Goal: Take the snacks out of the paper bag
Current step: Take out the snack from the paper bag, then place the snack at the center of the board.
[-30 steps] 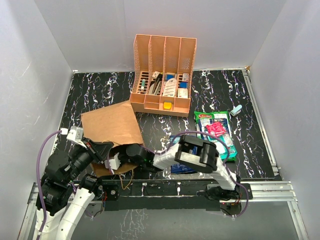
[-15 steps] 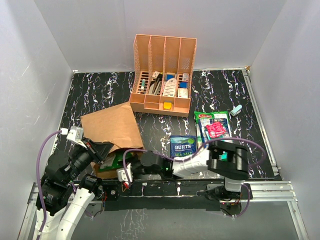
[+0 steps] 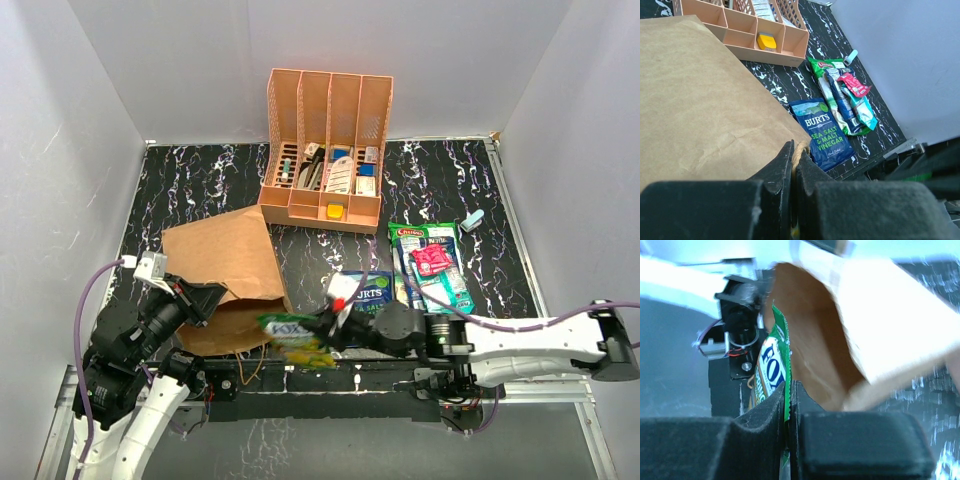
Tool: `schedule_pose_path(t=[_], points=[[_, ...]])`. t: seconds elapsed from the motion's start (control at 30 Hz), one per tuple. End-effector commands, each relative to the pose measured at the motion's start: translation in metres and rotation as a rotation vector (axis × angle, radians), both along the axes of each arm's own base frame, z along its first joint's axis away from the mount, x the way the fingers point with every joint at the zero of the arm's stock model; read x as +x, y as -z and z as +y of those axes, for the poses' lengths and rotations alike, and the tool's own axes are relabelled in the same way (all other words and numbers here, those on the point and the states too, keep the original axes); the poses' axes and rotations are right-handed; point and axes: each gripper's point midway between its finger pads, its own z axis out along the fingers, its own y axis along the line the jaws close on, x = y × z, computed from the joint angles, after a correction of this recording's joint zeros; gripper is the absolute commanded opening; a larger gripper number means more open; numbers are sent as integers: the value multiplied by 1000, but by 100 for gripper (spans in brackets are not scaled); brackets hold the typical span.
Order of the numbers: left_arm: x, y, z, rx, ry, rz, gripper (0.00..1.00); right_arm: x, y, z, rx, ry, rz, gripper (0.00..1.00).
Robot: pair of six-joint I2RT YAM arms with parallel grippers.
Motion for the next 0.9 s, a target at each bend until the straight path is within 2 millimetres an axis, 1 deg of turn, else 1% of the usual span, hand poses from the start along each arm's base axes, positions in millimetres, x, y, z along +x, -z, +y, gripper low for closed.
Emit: schedule_pose_path(t=[0.0,0.07,0.13,0.23,0.33,0.5,0.57,0.8,0.87], points=[[5,0,-3,1,10,6,0,52,11,-75,50,565,407,7],[5,0,-4,2,13,11,0,59,14,-94,46,653,429,7],[5,1,-4,3,14,15,0,65,14,-109,48,722,453,7],[6,2,-4,5,14,21,0,75,13,-122,40,795,489,7],[6,2,-4,5,14,22,0,82,19,-123,-16,811,520,7],[6,2,-4,7,14,23,0,84,38,-116,-125,818,580,7],[6,2,-5,6,16,22,0,88,46,-116,-148,828,608,7],[5,2,-5,5,19,18,0,121,68,-123,-159,795,703,7],[5,2,-5,4,18,18,0,133,74,-130,-169,818,704,7]])
